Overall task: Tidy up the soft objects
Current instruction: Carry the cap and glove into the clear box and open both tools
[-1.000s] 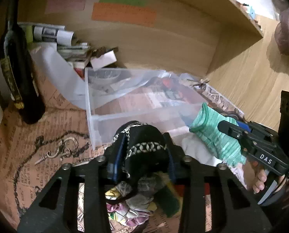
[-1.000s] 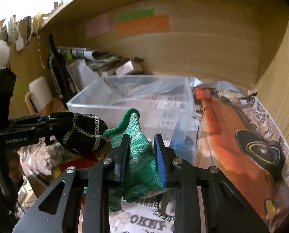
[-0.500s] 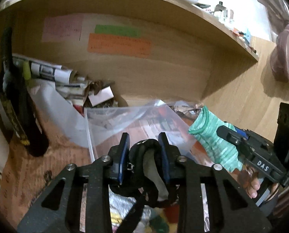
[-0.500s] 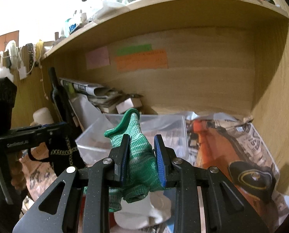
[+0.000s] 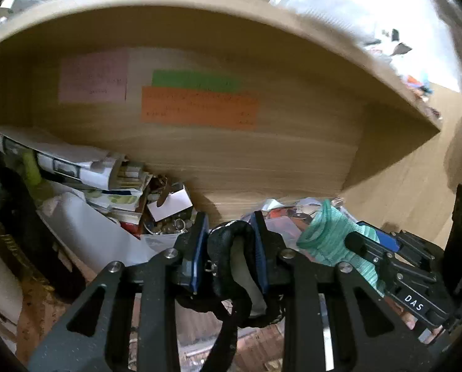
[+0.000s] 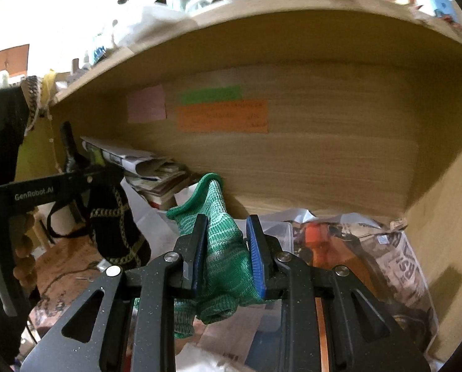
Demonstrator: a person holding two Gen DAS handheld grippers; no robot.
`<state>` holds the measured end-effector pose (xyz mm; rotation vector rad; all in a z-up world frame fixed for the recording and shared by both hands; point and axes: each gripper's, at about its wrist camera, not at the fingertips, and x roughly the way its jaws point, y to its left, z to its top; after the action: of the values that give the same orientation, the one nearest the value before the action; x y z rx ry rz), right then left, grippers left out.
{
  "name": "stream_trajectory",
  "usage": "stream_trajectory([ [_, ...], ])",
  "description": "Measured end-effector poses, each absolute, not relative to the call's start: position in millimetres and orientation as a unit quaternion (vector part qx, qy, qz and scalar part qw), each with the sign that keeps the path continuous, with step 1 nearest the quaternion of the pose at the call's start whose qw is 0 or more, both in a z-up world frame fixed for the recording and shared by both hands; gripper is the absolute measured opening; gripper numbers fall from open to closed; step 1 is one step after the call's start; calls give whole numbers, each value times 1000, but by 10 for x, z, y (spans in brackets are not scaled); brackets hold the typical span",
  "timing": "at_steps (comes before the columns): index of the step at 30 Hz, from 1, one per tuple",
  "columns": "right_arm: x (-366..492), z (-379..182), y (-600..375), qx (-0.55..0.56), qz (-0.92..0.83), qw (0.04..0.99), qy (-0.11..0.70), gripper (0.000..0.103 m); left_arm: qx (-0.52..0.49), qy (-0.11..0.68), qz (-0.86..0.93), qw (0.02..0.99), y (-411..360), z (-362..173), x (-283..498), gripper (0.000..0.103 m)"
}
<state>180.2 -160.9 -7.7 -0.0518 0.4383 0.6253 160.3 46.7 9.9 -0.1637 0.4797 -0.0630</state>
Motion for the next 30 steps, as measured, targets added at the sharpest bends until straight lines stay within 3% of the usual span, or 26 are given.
stream_trajectory([
  [11,2347,-440,-1150,-89,300,899,308,24,-38,304,0,952,347,-467,2198,27],
  [13,2400,-524,-1098,-103,295,893,324,31,-44,322,-6,946,400,-558,2218,33],
  [14,2408,-552,-1094,-106,293,892,328,34,-45,327,-6,944,403,-584,2235,41],
  [17,2368,-548,-1114,-108,289,896,318,52,-45,326,0,944,466,-594,2142,50],
  [23,2209,-362,-1204,-104,292,906,290,57,-35,311,4,950,556,-486,1868,62],
  [30,1848,-111,-1426,-85,297,920,242,68,-15,292,3,956,554,-400,1387,85],
])
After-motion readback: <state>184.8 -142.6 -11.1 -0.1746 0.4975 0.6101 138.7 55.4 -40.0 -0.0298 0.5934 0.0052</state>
